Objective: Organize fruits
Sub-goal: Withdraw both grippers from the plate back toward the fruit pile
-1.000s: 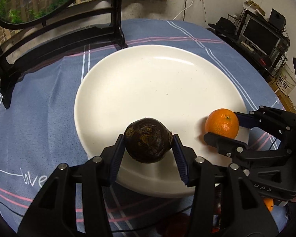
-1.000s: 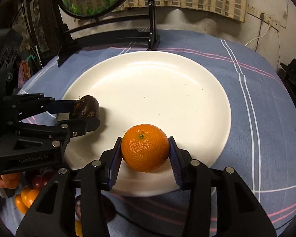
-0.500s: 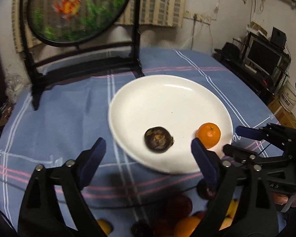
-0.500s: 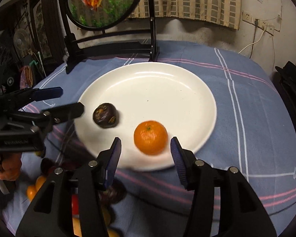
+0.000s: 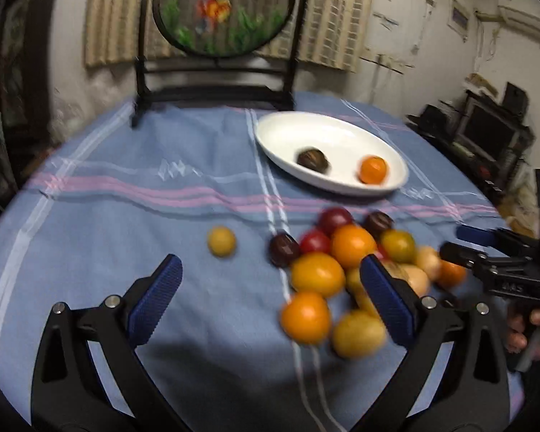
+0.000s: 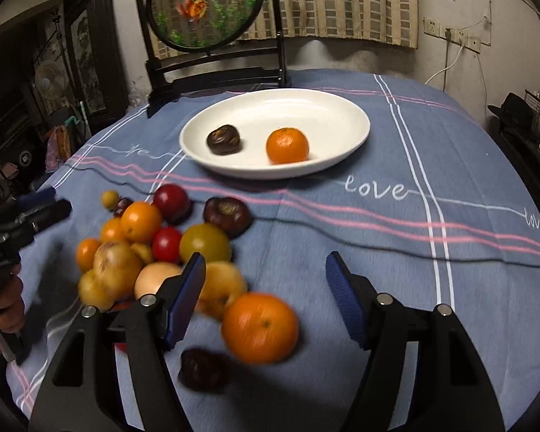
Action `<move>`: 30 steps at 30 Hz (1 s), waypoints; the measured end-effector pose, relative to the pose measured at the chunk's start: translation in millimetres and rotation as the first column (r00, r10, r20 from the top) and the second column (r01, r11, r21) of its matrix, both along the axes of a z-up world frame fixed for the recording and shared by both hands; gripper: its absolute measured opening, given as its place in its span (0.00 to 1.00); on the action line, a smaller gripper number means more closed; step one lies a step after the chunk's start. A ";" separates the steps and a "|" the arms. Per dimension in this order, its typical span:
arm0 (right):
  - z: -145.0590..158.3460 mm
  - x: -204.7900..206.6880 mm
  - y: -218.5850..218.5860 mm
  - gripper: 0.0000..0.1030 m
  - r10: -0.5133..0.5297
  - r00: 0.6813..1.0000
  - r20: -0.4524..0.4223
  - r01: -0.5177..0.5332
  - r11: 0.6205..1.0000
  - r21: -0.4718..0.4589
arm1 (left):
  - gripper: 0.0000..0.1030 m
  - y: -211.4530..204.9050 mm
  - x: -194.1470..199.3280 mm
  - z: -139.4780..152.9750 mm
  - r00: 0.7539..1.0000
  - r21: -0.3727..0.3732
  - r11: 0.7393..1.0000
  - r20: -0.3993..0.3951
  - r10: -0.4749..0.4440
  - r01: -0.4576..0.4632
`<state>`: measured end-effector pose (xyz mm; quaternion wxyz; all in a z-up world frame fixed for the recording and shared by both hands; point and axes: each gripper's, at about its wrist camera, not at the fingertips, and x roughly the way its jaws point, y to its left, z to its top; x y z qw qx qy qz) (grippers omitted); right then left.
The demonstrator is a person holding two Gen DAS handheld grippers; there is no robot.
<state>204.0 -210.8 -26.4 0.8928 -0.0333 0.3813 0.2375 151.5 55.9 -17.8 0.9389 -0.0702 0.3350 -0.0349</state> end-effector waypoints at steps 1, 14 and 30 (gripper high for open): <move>-0.4 -3.6 -0.2 0.67 0.005 1.000 0.000 -0.005 1.000 -0.004 | 0.98 -1.2 -1.3 -0.7 1.000 -0.004 1.000 -0.004 -0.009 0.009; -19.2 -12.5 -7.2 0.63 -0.004 0.997 -0.081 0.001 0.999 -0.034 | 0.98 -8.0 -0.9 -7.7 1.000 0.082 0.997 -0.026 -0.005 0.007; -25.8 -6.0 -8.8 0.44 0.022 0.991 -0.130 -0.019 1.000 0.020 | 0.98 -12.7 -0.4 -11.3 0.994 0.033 0.996 -0.068 -0.084 0.087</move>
